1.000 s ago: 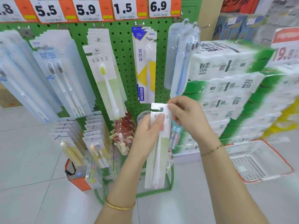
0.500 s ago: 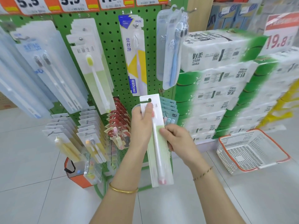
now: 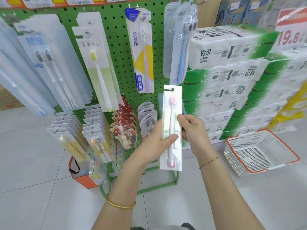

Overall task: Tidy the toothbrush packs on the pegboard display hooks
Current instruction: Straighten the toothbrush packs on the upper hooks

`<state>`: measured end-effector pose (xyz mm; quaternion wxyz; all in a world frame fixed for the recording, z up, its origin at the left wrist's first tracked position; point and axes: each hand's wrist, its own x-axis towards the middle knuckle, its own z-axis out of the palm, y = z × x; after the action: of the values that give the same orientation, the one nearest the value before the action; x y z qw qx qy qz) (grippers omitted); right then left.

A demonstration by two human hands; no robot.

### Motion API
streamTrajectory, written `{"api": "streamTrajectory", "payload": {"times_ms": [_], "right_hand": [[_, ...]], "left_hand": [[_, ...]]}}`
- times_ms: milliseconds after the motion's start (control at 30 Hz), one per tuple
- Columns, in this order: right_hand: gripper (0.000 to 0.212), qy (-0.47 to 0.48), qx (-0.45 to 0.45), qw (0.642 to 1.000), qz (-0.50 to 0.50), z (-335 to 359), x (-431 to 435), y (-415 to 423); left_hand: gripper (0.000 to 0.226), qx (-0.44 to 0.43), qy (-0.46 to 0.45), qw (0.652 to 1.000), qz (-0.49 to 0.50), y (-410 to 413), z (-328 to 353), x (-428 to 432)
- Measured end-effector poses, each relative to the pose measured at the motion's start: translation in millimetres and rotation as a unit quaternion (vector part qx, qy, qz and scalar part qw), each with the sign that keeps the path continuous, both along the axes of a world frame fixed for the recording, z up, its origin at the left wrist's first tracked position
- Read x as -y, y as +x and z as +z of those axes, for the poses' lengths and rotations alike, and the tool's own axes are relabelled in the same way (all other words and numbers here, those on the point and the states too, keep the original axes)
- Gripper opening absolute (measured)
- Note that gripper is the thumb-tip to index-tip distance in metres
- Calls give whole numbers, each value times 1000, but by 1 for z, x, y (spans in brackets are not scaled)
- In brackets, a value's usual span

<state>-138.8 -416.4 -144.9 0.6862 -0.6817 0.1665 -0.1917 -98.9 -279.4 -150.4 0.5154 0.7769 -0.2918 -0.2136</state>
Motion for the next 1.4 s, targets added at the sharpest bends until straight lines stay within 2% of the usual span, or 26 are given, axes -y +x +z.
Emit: {"api": "streamTrajectory", "payload": {"times_ms": [200, 267, 367, 434, 567, 634, 667, 734, 801, 967, 1034, 1167, 1334, 1401], "right_hand": [[46, 5, -17, 999, -35, -8, -1, 4], [47, 7, -26, 998, -64, -9, 1, 6], [46, 14, -21, 995, -97, -6, 7, 8], [45, 17, -20, 993, -115, -6, 9, 9], [41, 10, -34, 988, -148, -10, 10, 10], [38, 20, -42, 987, -151, -10, 11, 8], [35, 40, -43, 988, -142, -10, 11, 8], [27, 102, -30, 989, -101, -8, 10, 5], [23, 122, -14, 990, -68, -7, 8, 3], [19, 65, 15, 998, -10, -3, 0, -1], [17, 43, 30, 998, 26, 0, -4, -3], [13, 18, 31, 994, 108, 11, -16, -7], [9, -25, 12, 978, 208, 13, -33, -8], [8, -35, 2, 975, 220, 13, -40, -5]], "left_hand": [[52, 2, 23, 1000, -16, -3, 7, -6], [67, 26, 42, 998, -41, -6, 11, -7], [99, 63, 137, 987, -57, -11, 6, -7], [106, 91, 185, 977, -49, -14, 3, -5], [101, 219, 255, 941, -36, -20, 2, 2], [90, 249, 264, 932, -26, -21, 4, 5], [81, 227, 242, 943, -26, -19, 6, 4], [57, 89, 143, 985, -25, -14, 12, -1], [41, -13, 70, 997, -19, -10, 15, -7], [23, 12, 95, 994, 44, -2, 10, -11], [23, 13, 76, 994, 74, 1, 14, -12], [25, 20, -16, 988, 155, 7, 28, -14], [9, 21, -160, 945, 283, 18, 56, -24], [2, -10, -202, 931, 305, 22, 65, -30]]}}
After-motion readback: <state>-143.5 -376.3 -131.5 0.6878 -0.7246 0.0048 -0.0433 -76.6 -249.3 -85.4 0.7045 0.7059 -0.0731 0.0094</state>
